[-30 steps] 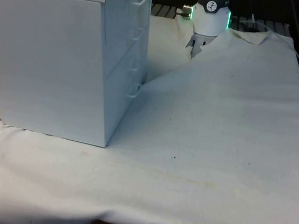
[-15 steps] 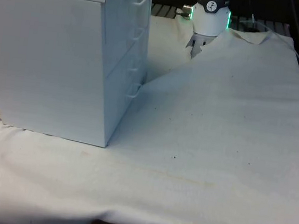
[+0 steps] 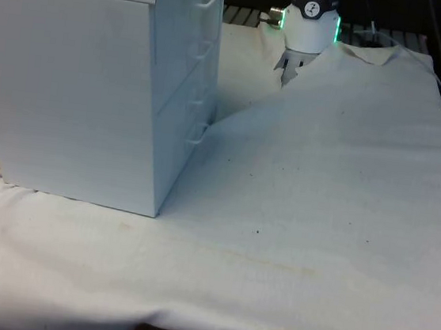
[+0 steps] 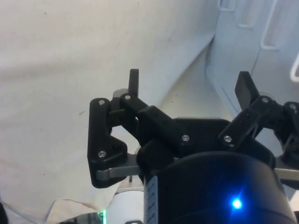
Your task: Open the drawer, then close it.
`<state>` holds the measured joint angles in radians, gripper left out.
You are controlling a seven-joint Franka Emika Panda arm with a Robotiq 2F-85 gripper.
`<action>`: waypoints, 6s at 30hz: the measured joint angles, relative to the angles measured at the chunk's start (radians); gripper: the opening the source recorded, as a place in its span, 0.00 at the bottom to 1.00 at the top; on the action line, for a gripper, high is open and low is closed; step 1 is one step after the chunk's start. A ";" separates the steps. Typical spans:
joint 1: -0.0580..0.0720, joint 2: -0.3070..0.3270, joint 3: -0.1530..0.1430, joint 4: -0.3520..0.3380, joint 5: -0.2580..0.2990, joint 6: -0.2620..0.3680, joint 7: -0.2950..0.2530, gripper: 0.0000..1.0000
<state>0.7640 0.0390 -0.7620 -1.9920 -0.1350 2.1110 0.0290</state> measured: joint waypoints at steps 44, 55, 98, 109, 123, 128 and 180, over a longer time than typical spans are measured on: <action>-0.005 0.127 -0.082 0.033 -0.147 0.033 -0.004 1.00; -0.005 0.144 -0.086 0.038 -0.146 0.033 -0.006 1.00; 0.002 0.183 -0.084 0.044 -0.173 0.032 0.019 1.00; 0.002 0.185 -0.087 0.048 -0.178 0.032 0.023 0.56; 0.003 0.185 -0.084 0.050 -0.181 0.028 0.040 0.00; 0.007 0.184 -0.082 0.050 -0.181 0.027 0.049 0.00; 0.040 0.280 0.089 0.197 -0.190 -0.136 0.279 0.00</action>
<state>0.8040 0.3190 -0.6730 -1.7950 -0.3250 1.9750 0.3080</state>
